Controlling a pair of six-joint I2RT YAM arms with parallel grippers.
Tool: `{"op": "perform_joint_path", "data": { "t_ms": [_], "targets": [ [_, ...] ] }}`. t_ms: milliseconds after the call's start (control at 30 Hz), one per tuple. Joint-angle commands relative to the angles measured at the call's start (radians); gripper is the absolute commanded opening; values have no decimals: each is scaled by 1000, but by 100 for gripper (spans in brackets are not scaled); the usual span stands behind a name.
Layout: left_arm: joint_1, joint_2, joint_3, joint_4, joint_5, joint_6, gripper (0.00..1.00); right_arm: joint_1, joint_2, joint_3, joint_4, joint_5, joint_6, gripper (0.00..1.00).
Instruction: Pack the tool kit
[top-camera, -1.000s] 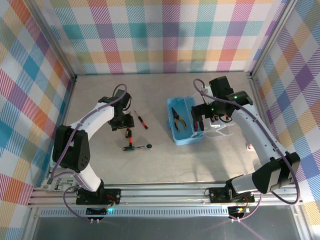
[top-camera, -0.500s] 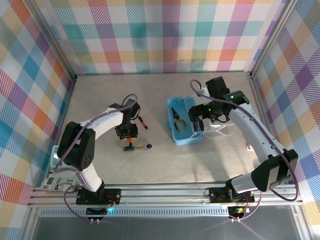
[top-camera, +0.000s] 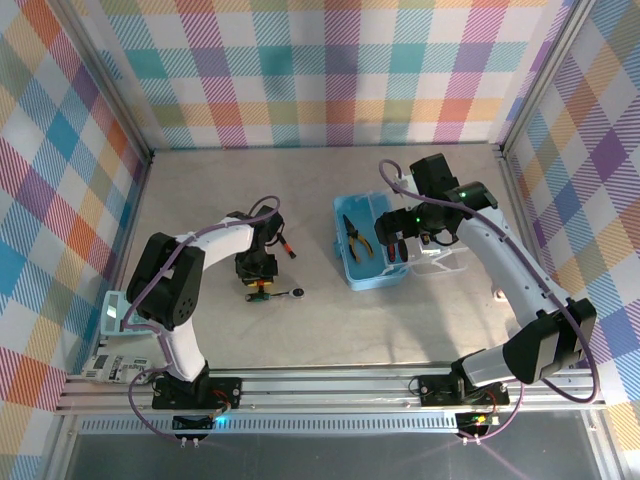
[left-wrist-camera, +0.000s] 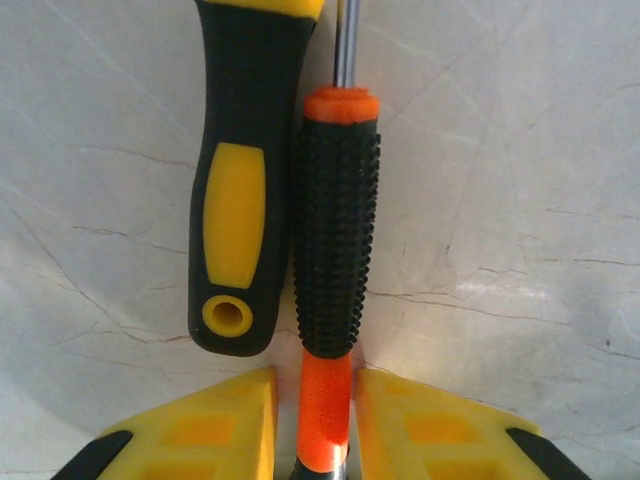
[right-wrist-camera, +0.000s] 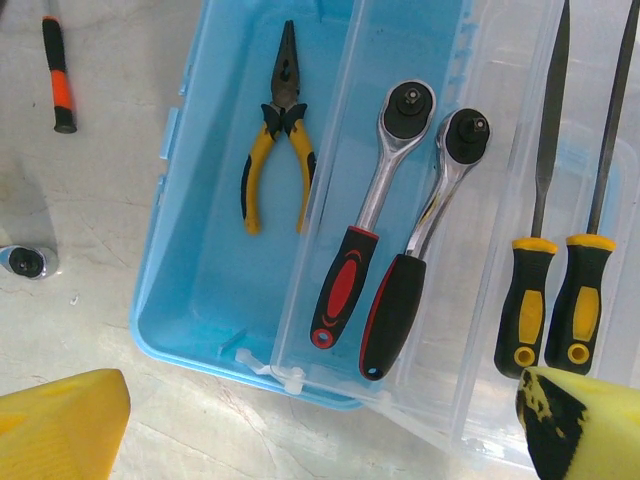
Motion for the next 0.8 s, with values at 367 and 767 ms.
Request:
{"op": "perform_joint_path", "data": {
  "t_ms": [367, 767],
  "targets": [
    [-25, 63, -6, 27, 3, -6, 0, 7, -33, -19, 9, -15, 12, 99],
    [-59, -33, 97, -68, 7, 26, 0, 7, -42, -14, 23, -53, 16, 99]
  ]
}}
